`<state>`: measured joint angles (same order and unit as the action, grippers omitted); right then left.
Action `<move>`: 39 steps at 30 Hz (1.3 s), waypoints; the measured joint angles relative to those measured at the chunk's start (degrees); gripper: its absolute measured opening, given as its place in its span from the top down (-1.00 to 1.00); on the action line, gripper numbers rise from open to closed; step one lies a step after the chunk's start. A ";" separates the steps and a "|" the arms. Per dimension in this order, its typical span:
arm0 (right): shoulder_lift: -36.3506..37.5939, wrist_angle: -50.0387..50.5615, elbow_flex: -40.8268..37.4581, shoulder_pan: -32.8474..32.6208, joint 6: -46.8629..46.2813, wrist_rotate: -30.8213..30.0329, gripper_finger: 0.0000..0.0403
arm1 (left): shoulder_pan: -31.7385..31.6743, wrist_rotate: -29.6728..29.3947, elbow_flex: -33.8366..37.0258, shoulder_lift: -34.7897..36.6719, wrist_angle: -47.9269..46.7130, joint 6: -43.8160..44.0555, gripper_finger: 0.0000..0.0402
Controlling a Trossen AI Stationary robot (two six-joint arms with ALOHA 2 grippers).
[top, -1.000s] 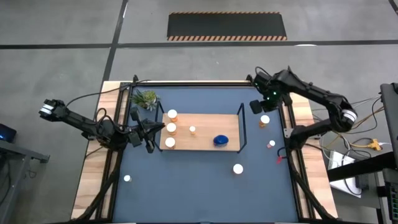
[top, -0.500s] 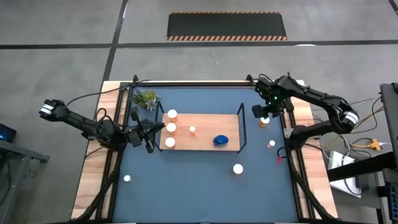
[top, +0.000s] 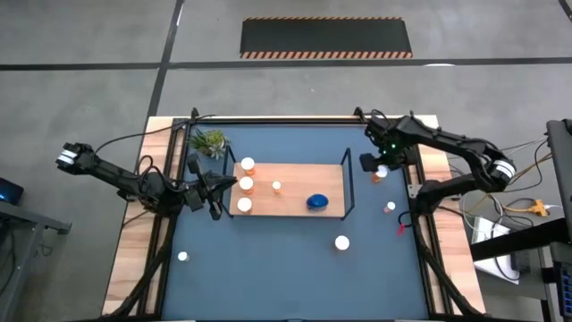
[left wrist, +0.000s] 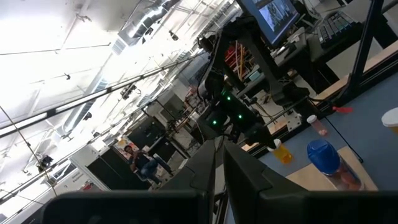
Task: Pick and place medicine bottles onto shelf by color
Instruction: Put the big orange pill bottle on to the shelf
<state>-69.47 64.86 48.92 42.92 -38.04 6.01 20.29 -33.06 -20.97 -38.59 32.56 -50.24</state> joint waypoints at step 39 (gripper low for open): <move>-0.07 13.04 31.33 -1.48 1.94 -10.21 -0.02 | -0.02 0.00 -0.04 0.02 0.20 -1.40 0.93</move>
<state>-69.54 77.90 80.25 41.44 -36.10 -4.20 20.27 -33.06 -21.02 -38.57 32.76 -51.64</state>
